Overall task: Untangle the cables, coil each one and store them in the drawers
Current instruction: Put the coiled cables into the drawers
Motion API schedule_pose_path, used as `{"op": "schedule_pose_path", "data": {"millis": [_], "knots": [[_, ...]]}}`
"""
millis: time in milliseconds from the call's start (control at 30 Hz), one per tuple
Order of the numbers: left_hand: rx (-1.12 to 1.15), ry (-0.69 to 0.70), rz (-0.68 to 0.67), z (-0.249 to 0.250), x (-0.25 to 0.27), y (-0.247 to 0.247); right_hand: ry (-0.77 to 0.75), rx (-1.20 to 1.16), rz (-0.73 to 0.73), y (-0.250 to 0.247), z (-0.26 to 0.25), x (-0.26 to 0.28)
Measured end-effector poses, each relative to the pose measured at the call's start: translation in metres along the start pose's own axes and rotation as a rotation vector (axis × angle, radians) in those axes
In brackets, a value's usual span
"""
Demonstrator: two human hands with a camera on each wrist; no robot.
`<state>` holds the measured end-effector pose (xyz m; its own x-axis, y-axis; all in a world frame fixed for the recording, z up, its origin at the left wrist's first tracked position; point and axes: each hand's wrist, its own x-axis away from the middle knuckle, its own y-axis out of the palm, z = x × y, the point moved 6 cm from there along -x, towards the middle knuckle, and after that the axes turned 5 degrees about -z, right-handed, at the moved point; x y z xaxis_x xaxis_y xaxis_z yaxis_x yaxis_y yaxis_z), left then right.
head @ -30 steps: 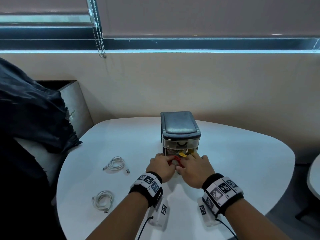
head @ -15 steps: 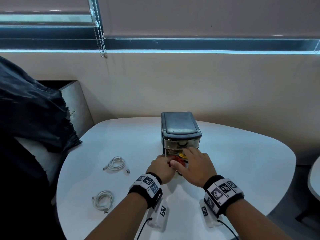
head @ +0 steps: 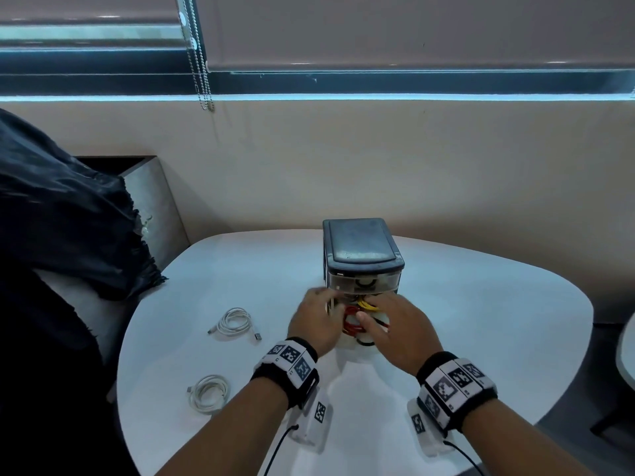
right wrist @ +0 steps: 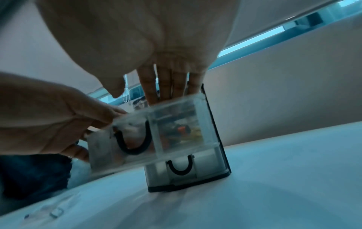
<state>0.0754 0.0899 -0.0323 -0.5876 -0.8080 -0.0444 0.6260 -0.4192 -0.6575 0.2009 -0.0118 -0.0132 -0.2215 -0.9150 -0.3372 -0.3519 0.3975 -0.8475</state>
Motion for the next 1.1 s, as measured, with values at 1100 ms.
{"op": "schedule_pose_path", "data": {"millis": [1100], "knots": [[-0.289,0.042,-0.310,0.061,-0.035,-0.040,0.134,0.322,-0.239,-0.020,0.010,-0.069]]}}
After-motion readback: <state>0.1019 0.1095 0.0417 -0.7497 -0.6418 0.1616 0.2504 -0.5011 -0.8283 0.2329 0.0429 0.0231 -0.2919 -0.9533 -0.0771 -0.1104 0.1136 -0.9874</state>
